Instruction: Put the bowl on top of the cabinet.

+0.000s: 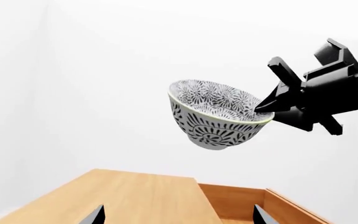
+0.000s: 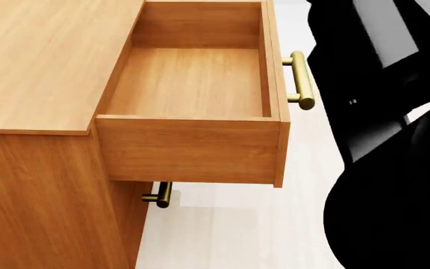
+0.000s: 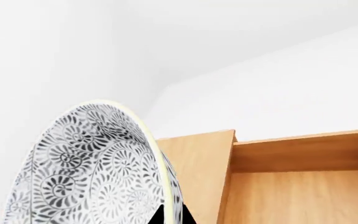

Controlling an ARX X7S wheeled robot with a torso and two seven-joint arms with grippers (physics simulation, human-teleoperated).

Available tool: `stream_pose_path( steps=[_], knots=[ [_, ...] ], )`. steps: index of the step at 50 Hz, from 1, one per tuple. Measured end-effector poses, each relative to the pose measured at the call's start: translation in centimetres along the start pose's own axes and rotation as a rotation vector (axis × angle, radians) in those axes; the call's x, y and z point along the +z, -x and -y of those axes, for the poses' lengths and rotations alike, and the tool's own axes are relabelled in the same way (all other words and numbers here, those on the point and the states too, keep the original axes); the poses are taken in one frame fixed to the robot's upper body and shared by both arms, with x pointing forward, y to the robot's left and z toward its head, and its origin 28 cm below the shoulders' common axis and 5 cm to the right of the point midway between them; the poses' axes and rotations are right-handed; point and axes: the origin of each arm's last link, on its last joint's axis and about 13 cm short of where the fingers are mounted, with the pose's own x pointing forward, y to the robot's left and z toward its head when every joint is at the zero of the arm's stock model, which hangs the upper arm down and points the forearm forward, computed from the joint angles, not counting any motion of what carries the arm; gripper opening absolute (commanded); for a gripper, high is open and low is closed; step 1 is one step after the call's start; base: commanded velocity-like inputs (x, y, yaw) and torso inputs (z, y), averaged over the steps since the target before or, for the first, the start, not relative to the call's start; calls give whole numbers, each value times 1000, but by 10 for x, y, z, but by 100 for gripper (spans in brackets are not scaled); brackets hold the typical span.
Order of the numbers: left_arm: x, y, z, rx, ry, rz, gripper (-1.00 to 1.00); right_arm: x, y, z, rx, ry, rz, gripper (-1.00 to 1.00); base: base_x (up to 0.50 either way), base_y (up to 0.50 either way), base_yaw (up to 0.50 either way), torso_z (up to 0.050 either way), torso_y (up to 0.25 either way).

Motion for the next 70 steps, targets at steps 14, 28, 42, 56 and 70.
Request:
stream_pose_path(
  steps=[14, 28, 42, 56, 70],
  knots=[
    [2, 0, -1, 5, 4, 5, 100, -7, -1, -11, 74, -20, -48, -100, 0, 0, 0, 0, 0],
    [4, 0, -3, 10, 10, 9, 100, -20, -4, -19, 115, -61, -109, -100, 0, 0, 0, 1, 0],
    [8, 1, -4, 14, 24, 15, 100, -34, -5, -31, 121, -44, -176, -100, 0, 0, 0, 0, 1],
    [13, 0, -6, 19, 41, 20, 100, -43, -7, -35, 100, -36, -205, -100, 0, 0, 0, 0, 0],
    [17, 0, -6, 22, 47, 23, 100, -47, -9, -36, 49, -72, -203, -100, 0, 0, 0, 0, 1]
  ],
)
